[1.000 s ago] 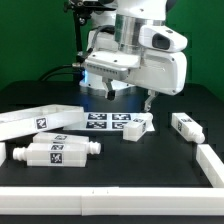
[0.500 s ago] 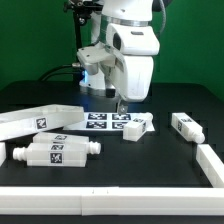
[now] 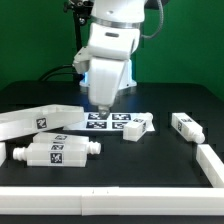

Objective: Assemble desk

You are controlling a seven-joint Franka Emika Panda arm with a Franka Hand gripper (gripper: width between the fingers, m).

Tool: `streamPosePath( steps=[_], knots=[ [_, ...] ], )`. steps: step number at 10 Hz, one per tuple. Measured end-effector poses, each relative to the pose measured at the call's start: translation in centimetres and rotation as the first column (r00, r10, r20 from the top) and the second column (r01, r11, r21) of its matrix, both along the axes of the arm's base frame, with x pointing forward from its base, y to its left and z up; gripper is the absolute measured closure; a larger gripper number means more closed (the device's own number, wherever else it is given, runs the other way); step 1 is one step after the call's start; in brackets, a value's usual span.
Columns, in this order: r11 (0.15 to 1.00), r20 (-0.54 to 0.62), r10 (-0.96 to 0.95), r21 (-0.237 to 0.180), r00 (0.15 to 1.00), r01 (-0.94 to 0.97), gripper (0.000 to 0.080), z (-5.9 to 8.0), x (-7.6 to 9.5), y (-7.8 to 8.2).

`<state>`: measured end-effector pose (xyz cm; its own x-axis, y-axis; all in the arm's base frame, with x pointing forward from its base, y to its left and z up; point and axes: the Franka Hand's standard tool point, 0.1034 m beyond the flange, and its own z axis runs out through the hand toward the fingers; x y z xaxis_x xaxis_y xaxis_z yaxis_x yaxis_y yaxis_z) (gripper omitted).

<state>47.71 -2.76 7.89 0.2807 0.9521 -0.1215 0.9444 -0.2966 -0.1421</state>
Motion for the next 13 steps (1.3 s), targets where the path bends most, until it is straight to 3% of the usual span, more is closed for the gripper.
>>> streamPosePath(
  steps=[2, 4, 5, 6, 9, 13],
  knots=[
    [0.991, 0.006, -0.132, -0.025, 0.991, 0.132, 0.0151, 0.1, 0.4, 0.0],
    [0.99, 0.006, -0.138, -0.026, 0.99, 0.138, 0.0151, 0.1, 0.4, 0.0],
    [0.992, 0.017, -0.127, -0.017, 0.992, 0.127, 0.0151, -0.2, 0.6, -0.3],
    [0.992, 0.068, -0.126, 0.003, 0.99, 0.126, 0.0151, -0.9, 1.4, -1.6],
    [0.995, 0.198, -0.1, 0.031, 0.975, 0.095, 0.0151, -1.1, 3.5, -3.9],
    [0.995, 0.195, -0.102, 0.032, 0.975, 0.097, 0.0151, -1.4, 3.2, -3.8]
  ],
)
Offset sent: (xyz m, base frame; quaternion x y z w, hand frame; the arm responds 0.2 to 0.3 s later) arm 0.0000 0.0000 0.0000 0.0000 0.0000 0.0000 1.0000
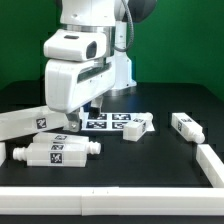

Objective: Assemble desk

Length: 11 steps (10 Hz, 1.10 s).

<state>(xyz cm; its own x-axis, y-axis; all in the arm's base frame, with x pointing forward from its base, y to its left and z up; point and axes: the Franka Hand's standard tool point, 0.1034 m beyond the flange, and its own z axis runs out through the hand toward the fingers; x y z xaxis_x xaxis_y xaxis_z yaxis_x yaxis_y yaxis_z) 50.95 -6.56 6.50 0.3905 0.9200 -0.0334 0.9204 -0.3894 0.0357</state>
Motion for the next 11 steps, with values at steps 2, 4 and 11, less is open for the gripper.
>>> streamPosePath(
  steps=[2, 4, 11],
  knots=[
    [0.999, 0.0, -0.037, 0.002, 0.999, 0.037, 0.0151, -1.6, -2.5, -1.7],
    [1.0, -0.017, -0.025, 0.005, 1.0, 0.025, 0.0151, -2.2, -3.4, -3.1],
    [0.999, -0.03, -0.048, 0.012, 0.998, 0.048, 0.0151, -3.8, -4.9, -5.7]
  ],
)
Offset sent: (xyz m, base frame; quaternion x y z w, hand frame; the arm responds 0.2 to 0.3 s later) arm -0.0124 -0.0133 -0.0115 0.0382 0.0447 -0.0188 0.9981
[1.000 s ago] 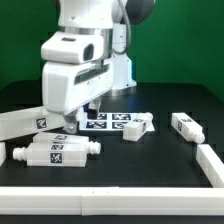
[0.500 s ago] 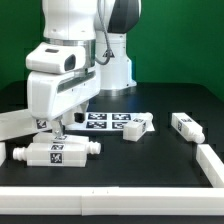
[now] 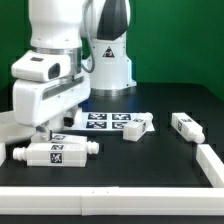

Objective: Assemble desk

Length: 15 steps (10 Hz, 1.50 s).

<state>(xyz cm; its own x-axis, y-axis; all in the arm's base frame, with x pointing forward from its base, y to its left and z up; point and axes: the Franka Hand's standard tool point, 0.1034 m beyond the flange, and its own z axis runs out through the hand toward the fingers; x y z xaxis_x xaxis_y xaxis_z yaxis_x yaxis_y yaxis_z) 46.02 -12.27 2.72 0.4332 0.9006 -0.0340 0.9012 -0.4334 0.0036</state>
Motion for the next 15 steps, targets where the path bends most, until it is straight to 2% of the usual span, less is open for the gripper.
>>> streamPosePath(
  steps=[8, 13, 15],
  knots=[
    [1.0, 0.027, 0.015, -0.002, 1.0, -0.015, 0.0151, -0.1, 1.3, -0.2],
    [1.0, 0.125, 0.019, 0.005, 0.992, -0.02, 0.0151, -0.4, 1.2, 0.7],
    [1.0, 0.137, 0.021, 0.007, 0.99, -0.022, 0.041, -0.6, 0.9, 0.9]
  ],
)
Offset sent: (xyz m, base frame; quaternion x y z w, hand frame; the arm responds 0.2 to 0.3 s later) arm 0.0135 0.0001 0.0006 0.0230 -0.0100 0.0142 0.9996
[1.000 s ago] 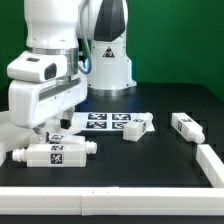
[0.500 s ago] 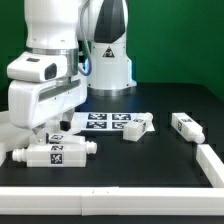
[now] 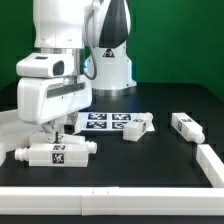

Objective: Assemble desk

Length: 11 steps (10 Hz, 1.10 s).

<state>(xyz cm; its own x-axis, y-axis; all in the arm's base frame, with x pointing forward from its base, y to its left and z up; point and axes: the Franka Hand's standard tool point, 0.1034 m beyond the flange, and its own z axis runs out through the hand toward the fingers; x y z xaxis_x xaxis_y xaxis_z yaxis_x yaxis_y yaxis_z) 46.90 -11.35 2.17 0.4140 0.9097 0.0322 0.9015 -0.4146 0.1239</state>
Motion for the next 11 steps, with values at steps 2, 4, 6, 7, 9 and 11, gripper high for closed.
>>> streamPosePath(
  steps=[2, 4, 6, 7, 9, 11],
  knots=[
    [1.0, 0.001, 0.0, 0.0, 1.0, 0.0, 0.0524, 0.0, 0.0, 0.0],
    [1.0, 0.001, 0.0, 0.0, 1.0, 0.0, 0.0524, 0.0, 0.0, 0.0],
    [1.0, -0.01, 0.004, 0.0, 1.0, -0.004, 0.0524, 1.0, 0.3, 1.9],
    [0.999, 0.002, 0.038, -0.006, 0.999, -0.038, 0.0524, 2.4, 0.3, 3.8],
    [0.998, 0.047, 0.069, -0.012, 0.996, -0.069, 0.0522, 4.8, -0.9, 6.4],
    [0.997, 0.067, 0.079, -0.011, 0.995, -0.079, 0.0521, 4.7, -1.2, 6.2]
  ],
)
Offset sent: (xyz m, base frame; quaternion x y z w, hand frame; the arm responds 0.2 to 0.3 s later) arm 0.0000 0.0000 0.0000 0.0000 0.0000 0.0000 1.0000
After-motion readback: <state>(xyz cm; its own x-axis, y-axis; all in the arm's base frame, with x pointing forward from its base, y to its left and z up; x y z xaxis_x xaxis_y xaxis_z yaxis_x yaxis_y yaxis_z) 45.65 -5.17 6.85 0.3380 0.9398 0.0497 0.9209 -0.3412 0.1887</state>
